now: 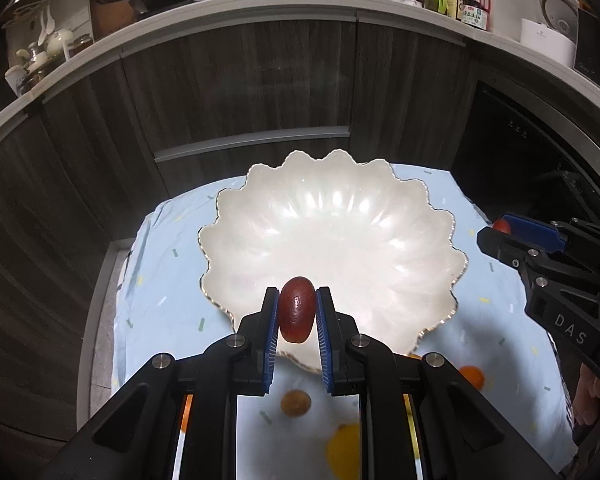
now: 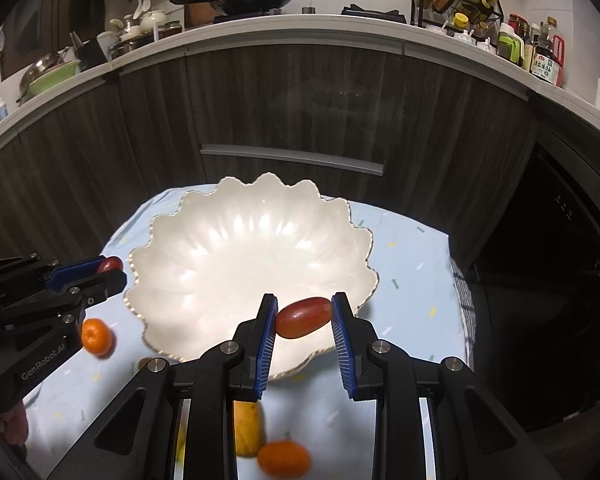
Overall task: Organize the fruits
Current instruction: 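Carry both tomatoes over the white bowl and open both tools to drop them, then lift both open tools up and away from the bowl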
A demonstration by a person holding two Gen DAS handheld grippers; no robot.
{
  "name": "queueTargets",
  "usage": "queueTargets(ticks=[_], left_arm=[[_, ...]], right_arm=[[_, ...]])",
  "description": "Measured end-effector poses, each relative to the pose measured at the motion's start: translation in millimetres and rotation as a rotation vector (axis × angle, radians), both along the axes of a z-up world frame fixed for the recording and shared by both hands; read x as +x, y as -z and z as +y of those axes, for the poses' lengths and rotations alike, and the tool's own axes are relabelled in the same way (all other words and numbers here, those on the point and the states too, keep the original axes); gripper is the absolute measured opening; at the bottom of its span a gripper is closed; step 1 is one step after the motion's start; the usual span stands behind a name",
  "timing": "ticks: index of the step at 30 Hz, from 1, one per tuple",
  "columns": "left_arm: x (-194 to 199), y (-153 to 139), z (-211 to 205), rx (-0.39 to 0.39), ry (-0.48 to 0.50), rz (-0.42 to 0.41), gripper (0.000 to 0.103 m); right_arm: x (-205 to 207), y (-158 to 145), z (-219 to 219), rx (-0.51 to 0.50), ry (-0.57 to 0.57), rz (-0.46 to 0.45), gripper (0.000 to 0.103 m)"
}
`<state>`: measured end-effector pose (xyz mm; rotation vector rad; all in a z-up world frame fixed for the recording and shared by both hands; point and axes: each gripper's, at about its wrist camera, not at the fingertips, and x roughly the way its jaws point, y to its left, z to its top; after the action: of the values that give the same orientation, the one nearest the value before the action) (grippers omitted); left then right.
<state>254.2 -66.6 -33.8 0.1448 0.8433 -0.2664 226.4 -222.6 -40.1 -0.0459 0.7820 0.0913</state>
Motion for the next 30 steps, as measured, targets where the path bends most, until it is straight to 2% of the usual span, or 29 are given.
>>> queueTargets(ticks=[7, 20, 21, 23, 25, 27, 29, 30], left_arm=[[22.2, 14.7, -1.9, 0.014, -0.009, 0.018, 0.019], [45.4, 50.5, -2.7, 0.020, -0.021, 0.101, 0.020], [46.1, 52.3, -2.4, 0.020, -0.023, 0.105, 0.020], [46.5, 54.1, -1.5, 0.026, -0.031, 0.108, 0.034], [46.7, 53.9, -1.4, 0.035, -0.036, 0.102, 0.044], [46.1, 52.9, -1.2, 0.045, -0.039, 0.097, 0.046], [45.6, 51.0, 0.3, 0.049, -0.043, 0.093, 0.052], [44.8, 49.5, 1.8, 0.051, -0.048, 0.088, 0.053]], right_arm=[[23.3, 15.7, -3.0, -0.006, 0.014, 0.033, 0.029], [45.0, 47.2, -5.2, -0.012, 0.040, 0.115, 0.029], [45.7, 48.4, -5.0, -0.013, 0.043, 0.119, 0.029], [46.0, 50.4, -4.9, -0.020, 0.047, 0.124, 0.030], [46.0, 51.0, -4.8, -0.022, 0.050, 0.129, 0.034], [44.8, 48.8, -4.6, -0.029, 0.057, 0.118, 0.051], [43.1, 45.8, -4.1, -0.036, 0.067, 0.103, 0.061], [41.9, 43.8, -3.9, -0.034, 0.069, 0.096, 0.061]])
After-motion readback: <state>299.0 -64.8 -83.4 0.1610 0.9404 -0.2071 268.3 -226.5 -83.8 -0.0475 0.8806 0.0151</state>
